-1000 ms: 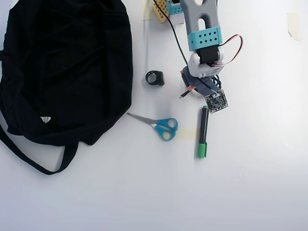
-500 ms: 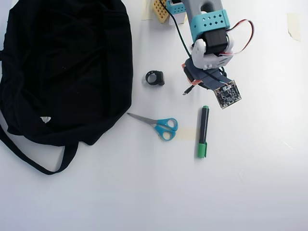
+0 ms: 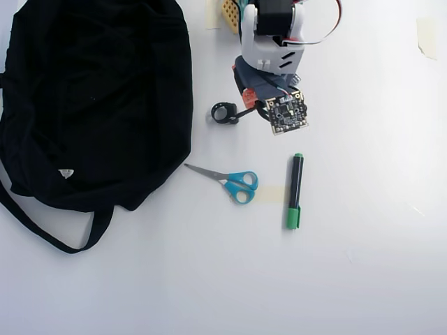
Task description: Put the cable into the black bag
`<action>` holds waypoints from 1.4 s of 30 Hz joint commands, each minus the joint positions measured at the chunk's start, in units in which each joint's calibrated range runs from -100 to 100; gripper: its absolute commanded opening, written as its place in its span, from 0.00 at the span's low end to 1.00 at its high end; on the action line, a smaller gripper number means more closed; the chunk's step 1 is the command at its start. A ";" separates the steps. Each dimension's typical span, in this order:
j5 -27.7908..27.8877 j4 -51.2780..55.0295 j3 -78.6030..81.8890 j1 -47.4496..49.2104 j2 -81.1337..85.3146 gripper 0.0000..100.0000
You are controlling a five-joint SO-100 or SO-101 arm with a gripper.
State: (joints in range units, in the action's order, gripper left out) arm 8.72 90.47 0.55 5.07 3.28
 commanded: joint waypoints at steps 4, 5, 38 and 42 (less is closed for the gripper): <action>-0.33 0.57 -4.95 -4.85 3.77 0.02; -0.33 1.00 -5.58 -5.59 3.77 0.02; -18.37 -12.26 -3.52 -46.81 2.28 0.02; -18.16 -25.44 8.61 -51.89 2.28 0.02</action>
State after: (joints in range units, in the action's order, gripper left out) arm -9.69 72.18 4.56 -44.45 4.11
